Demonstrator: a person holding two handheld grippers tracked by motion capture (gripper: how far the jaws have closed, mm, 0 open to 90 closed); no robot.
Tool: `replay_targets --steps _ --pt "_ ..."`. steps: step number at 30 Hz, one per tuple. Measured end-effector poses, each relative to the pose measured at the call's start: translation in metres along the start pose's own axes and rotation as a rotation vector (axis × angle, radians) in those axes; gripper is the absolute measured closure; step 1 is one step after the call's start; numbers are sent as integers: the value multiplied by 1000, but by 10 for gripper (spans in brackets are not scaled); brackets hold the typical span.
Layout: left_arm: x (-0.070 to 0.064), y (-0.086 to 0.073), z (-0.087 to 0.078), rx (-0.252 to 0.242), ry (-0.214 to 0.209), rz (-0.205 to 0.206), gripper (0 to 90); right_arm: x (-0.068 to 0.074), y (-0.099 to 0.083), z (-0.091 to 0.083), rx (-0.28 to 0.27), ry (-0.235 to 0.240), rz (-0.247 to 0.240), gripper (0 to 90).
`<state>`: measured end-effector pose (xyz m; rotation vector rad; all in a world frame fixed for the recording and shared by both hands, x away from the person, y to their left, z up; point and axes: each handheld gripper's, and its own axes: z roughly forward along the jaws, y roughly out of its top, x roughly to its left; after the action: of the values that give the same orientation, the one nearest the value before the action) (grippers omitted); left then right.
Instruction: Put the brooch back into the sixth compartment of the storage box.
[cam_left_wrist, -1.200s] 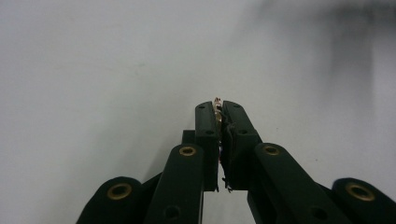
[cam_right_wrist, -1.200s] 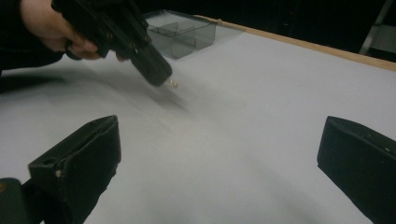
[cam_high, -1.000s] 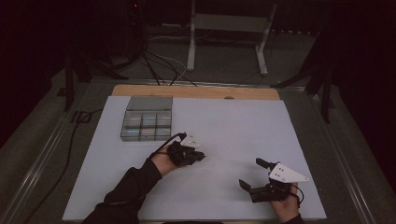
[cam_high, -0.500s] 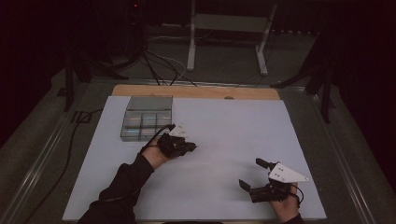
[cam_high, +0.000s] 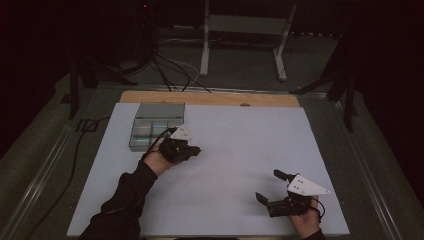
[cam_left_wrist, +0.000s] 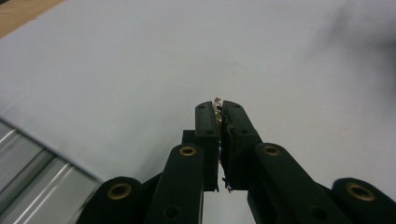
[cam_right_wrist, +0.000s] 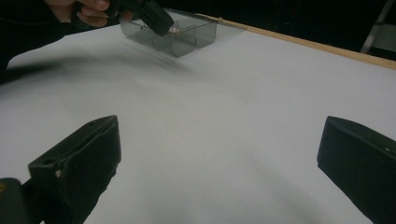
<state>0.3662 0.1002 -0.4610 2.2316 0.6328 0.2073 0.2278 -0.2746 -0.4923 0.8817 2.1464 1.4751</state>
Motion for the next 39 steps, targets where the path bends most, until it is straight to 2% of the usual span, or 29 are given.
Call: replay_targets --steps 19,31,39 --pt "35 -12 -28 -41 87 -89 883 0 0 1 2 1 0 0" --pt "51 -20 -35 -43 134 -127 883 0 0 1 3 0 -1 0" --pt "63 -27 -37 -53 151 -174 883 0 -1 1 5 -2 1 0"
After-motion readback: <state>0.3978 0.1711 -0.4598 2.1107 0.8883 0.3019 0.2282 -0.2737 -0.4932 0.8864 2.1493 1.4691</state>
